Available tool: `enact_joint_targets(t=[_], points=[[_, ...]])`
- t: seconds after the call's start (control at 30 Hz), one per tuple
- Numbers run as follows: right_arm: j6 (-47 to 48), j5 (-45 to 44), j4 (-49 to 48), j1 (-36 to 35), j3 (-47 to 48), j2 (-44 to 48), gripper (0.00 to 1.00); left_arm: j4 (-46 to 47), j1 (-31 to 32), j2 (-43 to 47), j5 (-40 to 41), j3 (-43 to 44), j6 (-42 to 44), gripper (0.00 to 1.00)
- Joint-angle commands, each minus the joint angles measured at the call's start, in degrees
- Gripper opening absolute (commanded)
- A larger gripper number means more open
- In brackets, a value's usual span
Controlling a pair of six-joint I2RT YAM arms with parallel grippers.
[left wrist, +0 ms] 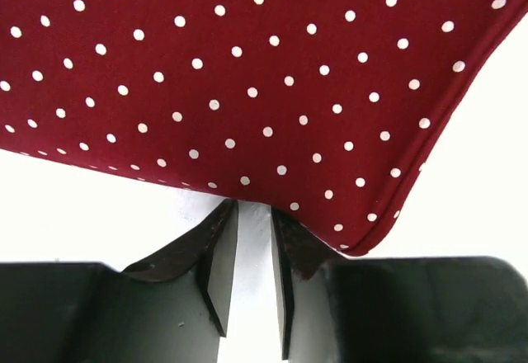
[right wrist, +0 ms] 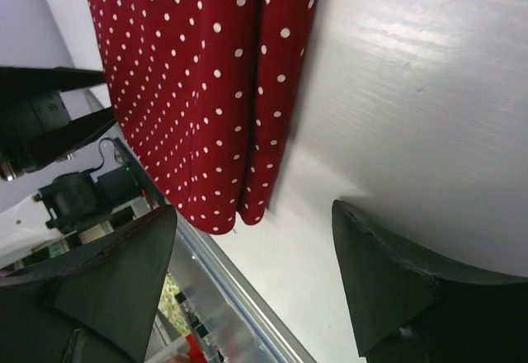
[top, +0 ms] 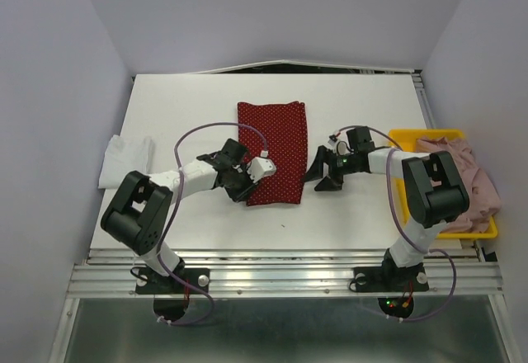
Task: Fold and stack the skirts
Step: Fold the skirt
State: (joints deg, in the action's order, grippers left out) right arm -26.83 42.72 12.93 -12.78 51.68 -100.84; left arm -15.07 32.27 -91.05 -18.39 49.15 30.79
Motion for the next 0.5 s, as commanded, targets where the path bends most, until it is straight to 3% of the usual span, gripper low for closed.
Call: enact_joint_targets(t=[0.0,0.17,0.4,0.47], points=[[2.6,0.4,-3.8,-0.5,-3.7,-1.1,0.8,0.0,-0.7,2.5,1.2,0.2,-1.5,0.4],[3.1,-0.6,-5.8,-2.2,-4.7,-3.5,0.77,0.6,-3.4,9.0,1.9,0.2,-0.3,0.57],[5.0,-2.6,-4.7,-8.0,-3.3,-8.3,0.75,0.9,-3.6,16.9,1.8,0.9,1.1,0.63],[5.2,-3.1,-4.3,-8.6,-3.5,-9.3,0.75,2.2,-3.6,18.5,2.2,0.4,0.9,0.71]])
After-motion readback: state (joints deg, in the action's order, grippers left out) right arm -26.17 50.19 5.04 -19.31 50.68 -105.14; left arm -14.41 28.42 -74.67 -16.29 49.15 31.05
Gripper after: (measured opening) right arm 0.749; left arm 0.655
